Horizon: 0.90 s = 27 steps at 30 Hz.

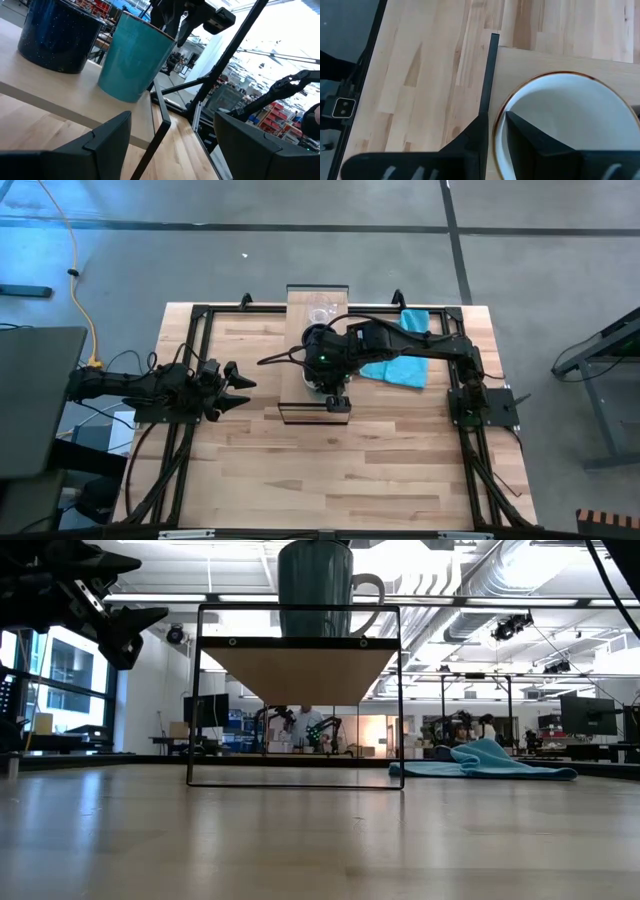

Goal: Stack small to large cups/mugs on shelf
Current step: Put the blue mug on the shelf

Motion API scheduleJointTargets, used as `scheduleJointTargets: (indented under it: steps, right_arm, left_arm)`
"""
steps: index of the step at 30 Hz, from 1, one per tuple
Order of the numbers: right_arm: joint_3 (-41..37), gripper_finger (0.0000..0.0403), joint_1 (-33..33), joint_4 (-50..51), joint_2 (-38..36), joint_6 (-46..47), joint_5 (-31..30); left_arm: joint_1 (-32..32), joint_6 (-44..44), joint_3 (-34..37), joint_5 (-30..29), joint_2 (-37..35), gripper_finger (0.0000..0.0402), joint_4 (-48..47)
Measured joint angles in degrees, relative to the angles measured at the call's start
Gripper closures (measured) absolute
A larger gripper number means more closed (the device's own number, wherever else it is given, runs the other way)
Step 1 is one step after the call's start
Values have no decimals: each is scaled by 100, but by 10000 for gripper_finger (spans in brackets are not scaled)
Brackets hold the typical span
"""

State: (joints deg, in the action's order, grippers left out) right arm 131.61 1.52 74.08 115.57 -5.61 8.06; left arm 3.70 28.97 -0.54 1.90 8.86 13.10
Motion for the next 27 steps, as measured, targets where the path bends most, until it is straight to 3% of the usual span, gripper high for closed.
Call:
scheduleJointTargets:
  steps: [27]
  right_arm:
    - [0,347,-2,-219,0,-46,100]
  left_arm:
    - [2,6,0,1,-1,131,2]
